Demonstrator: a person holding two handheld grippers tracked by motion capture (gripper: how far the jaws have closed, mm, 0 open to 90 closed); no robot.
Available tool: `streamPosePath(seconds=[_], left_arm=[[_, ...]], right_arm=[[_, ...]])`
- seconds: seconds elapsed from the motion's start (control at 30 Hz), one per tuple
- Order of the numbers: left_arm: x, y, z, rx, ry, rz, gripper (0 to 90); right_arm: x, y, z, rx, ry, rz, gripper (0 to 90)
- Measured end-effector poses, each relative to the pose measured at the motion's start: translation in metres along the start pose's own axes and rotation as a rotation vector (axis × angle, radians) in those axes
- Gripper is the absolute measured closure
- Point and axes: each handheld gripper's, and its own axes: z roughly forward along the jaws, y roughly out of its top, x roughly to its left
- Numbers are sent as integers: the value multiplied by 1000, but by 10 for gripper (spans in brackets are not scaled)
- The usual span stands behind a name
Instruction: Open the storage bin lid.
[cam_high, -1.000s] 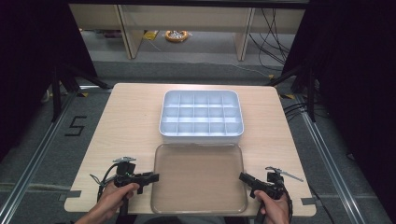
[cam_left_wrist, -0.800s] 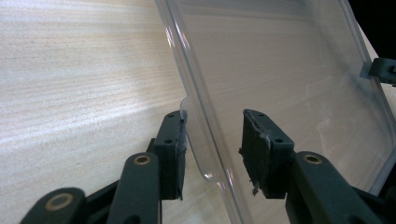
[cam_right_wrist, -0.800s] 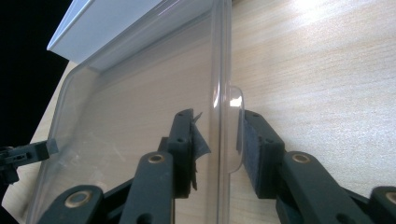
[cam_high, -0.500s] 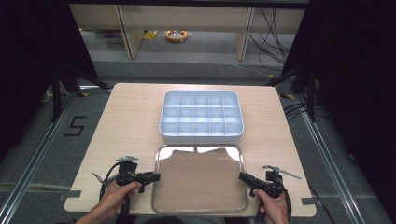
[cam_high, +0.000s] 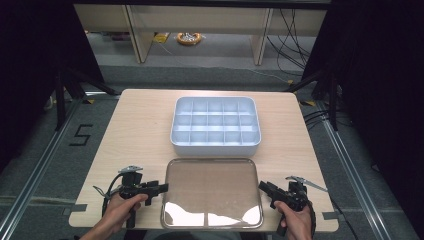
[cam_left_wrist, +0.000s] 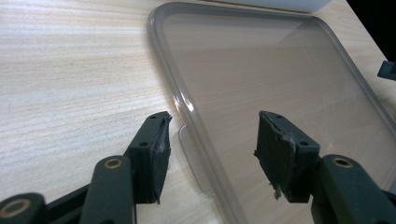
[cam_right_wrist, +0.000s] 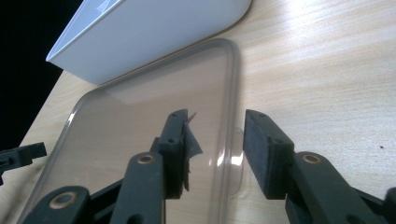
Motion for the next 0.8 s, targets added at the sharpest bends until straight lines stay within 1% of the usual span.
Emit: streamPosePath(seconds=[0.03,0.07,0.1,0.13,0.17,0.2,0.23,0.27,0.3,0.33,0.37,0.4,0.43,0.47,0.5,0.53,0.57,0.6,0.63,0.67,0.7,0.77,0.8], left_arm=[[0,0,0,-4,-3,-7,436],[-1,-1,-1,-4,-2,-10,434],[-1,-1,-1,-4,-3,-5,430],[-1,0,-2,-9,-2,-3,428],[-1,0,-3,-6,-8,4,425],[-1,0,-3,-9,-6,8,420],[0,1,-4,-2,-4,23,413],[-1,1,-4,-15,-7,10,406],[0,2,-5,-17,-15,10,400],[0,2,-5,-24,-23,8,392],[1,3,-5,-24,-22,3,385],[1,3,-6,-26,-19,5,382],[2,3,-6,-26,-21,4,381],[2,3,-6,-28,-23,4,381],[2,3,-7,-29,-24,5,378],[3,4,-7,-28,-23,6,375],[2,4,-8,-28,-24,5,372],[2,4,-8,-28,-25,2,369],[2,4,-8,-32,-25,3,367],[2,4,-9,-33,-25,6,367],[2,5,-9,-34,-22,14,366],[2,5,-10,-37,-23,15,362],[1,5,-10,-37,-23,17,359]], right_arm=[[2,0,-2,20,11,29,605],[-1,1,0,-4,15,-23,599],[1,1,0,-7,8,-11,592],[0,1,0,-11,10,-25,586],[-1,1,2,-41,-2,-57,575],[-1,2,1,-30,1,-55,560],[-3,2,1,-45,-1,-88,551],[-2,2,2,-56,6,-85,545],[-3,3,2,-60,-6,-109,537],[-1,2,0,-48,-3,-84,527],[-1,3,0,-57,-2,-110,521],[-1,3,1,-64,-16,-131,516],[1,3,0,-55,2,-96,506],[3,3,-3,-43,6,-71,499],[0,4,-1,-68,-1,-126,499],[0,4,-2,-66,-1,-128,496],[1,4,-2,-68,-2,-111,489],[-2,5,0,-71,-9,-137,488],[-1,5,-1,-68,-5,-128,484],[1,4,-2,-59,-3,-91,482],[1,5,-2,-70,9,-105,480],[1,5,-2,-71,6,-113,479],[-2,6,-2,-87,3,-160,479]])
